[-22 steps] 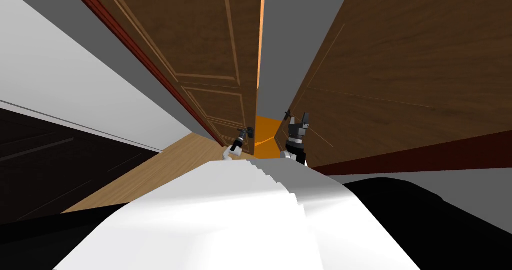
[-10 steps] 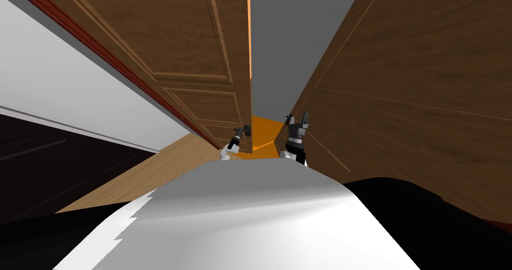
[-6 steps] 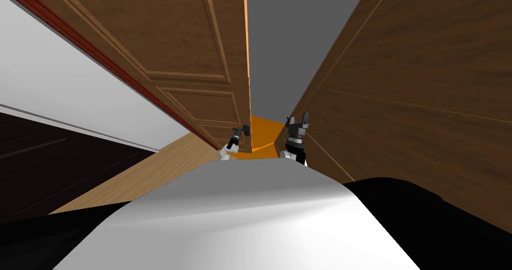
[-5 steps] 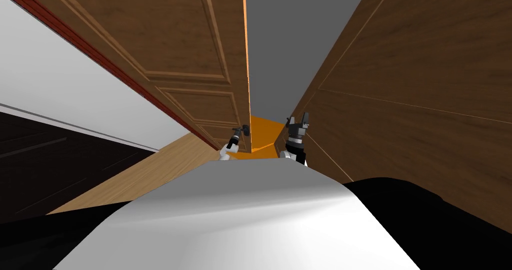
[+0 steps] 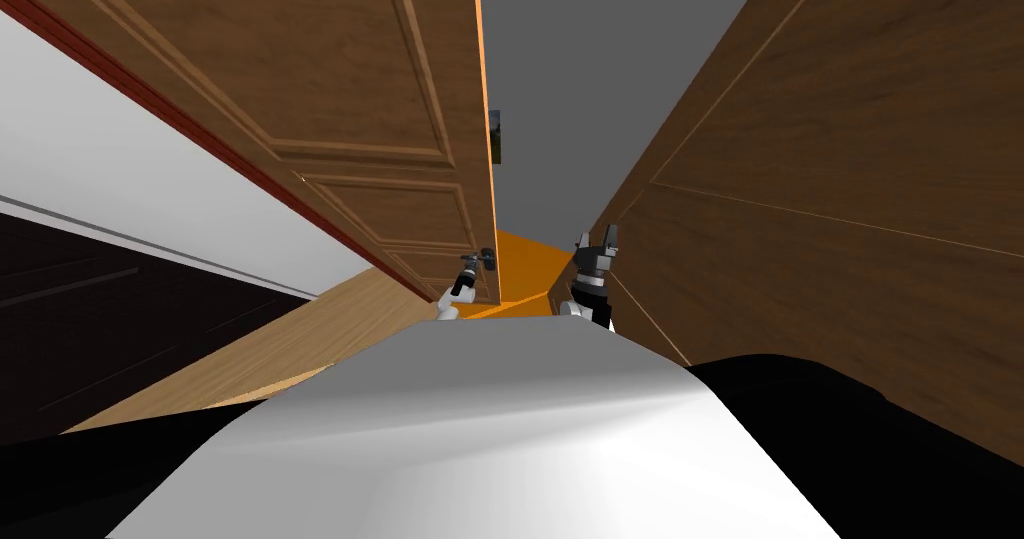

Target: Push the door open

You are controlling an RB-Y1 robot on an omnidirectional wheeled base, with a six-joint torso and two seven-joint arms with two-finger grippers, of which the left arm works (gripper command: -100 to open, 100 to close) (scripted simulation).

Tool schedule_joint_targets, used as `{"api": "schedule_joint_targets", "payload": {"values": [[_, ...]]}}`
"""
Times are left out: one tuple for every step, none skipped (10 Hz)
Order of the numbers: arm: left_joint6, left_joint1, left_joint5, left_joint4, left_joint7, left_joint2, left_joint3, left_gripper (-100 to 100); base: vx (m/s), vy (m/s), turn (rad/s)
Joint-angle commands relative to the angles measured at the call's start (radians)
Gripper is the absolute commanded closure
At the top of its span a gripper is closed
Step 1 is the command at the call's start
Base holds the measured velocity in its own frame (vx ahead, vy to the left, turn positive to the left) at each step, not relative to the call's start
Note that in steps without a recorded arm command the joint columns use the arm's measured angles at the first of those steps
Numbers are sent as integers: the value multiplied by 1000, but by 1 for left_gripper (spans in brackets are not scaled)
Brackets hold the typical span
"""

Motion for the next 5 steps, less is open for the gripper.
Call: {"api": "schedule_joint_targets", "payload": {"values": [[-4,-9,2,0,-6,-3,30,100,156,-152,94],[-3,-12,3,3,-8,-9,42,100,127,-136,74],[-3,-13,4,6,-11,-14,52,100,135,-136,79],[-3,-16,5,9,-13,-22,64,100,132,-135,76],[-2,-17,6,11,-16,-29,74,100,128,-118,75]]}}
